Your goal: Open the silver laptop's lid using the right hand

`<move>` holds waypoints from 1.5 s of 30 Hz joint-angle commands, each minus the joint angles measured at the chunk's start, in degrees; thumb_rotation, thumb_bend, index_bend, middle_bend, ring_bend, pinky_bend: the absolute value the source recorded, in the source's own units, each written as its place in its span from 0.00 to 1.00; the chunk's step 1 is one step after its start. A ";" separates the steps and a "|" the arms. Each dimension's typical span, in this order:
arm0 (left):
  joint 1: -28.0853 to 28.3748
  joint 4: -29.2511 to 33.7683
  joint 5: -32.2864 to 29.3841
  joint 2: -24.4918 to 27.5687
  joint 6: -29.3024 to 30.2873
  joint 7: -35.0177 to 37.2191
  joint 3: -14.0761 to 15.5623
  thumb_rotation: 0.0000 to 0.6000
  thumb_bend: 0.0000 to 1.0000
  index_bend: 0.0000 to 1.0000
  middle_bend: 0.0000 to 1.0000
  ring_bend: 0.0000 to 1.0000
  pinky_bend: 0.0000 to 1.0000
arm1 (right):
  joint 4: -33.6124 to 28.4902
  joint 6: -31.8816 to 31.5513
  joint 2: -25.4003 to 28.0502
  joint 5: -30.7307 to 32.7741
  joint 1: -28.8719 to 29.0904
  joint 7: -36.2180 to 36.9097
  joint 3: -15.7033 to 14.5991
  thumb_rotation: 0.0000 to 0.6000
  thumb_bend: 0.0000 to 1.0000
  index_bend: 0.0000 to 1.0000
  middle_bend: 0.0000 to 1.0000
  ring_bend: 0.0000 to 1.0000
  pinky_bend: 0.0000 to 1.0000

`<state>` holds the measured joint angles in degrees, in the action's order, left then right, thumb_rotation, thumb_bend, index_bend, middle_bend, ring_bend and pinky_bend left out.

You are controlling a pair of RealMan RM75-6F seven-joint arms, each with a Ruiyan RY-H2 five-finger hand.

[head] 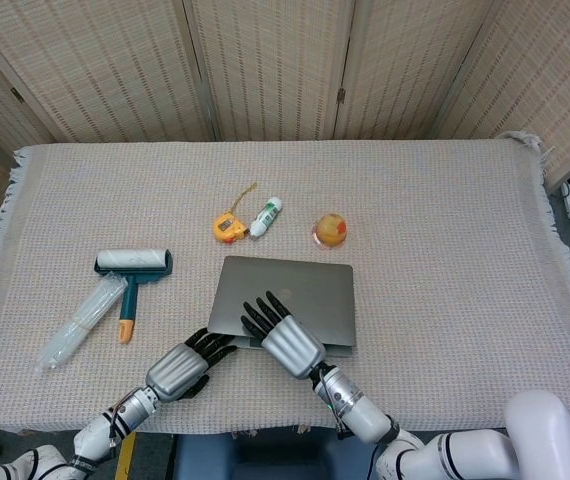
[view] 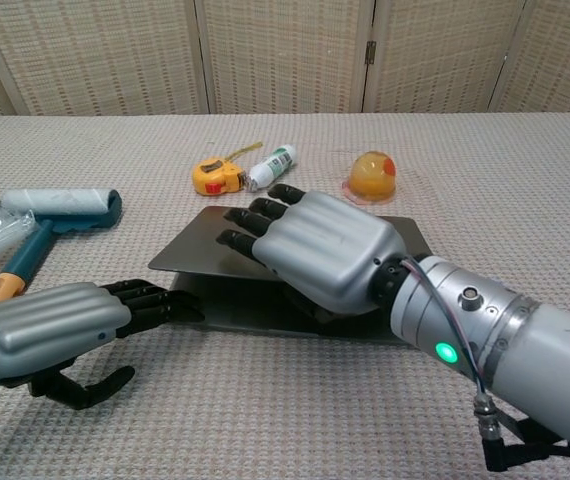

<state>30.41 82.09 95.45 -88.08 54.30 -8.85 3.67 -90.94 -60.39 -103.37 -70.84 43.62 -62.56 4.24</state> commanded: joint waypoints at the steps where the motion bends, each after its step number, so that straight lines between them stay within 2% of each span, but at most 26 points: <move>1: 0.75 -0.41 -0.96 -1.08 -0.81 -0.82 -0.59 1.00 0.67 0.02 0.00 0.00 0.00 | 0.08 -0.08 -0.05 0.08 0.13 -0.14 0.00 1.00 0.62 0.00 0.00 0.00 0.00; 12: 2.34 -0.40 -5.13 -2.61 -3.31 -4.02 -1.41 1.00 0.67 0.02 0.00 0.00 0.00 | 0.83 -0.38 -0.35 0.70 0.49 -0.05 -0.13 1.00 0.62 0.00 0.00 0.00 0.00; 38: 3.43 -0.24 -7.90 -3.08 -3.63 -5.86 -0.24 1.00 0.67 0.02 0.00 0.00 0.00 | 6.04 -0.19 -2.47 3.53 1.29 0.38 0.53 1.00 0.62 0.00 0.00 0.00 0.00; 45: 3.49 -0.09 -8.18 -2.96 -3.22 -6.07 0.07 1.00 0.67 0.02 0.00 0.00 0.00 | 6.24 -1.51 -1.08 3.97 1.64 1.28 2.79 1.00 0.62 0.00 0.00 0.00 0.00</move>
<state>33.90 81.99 87.27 -91.04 51.09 -14.92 3.74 -84.50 -61.70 -104.73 -66.96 45.17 -61.44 6.78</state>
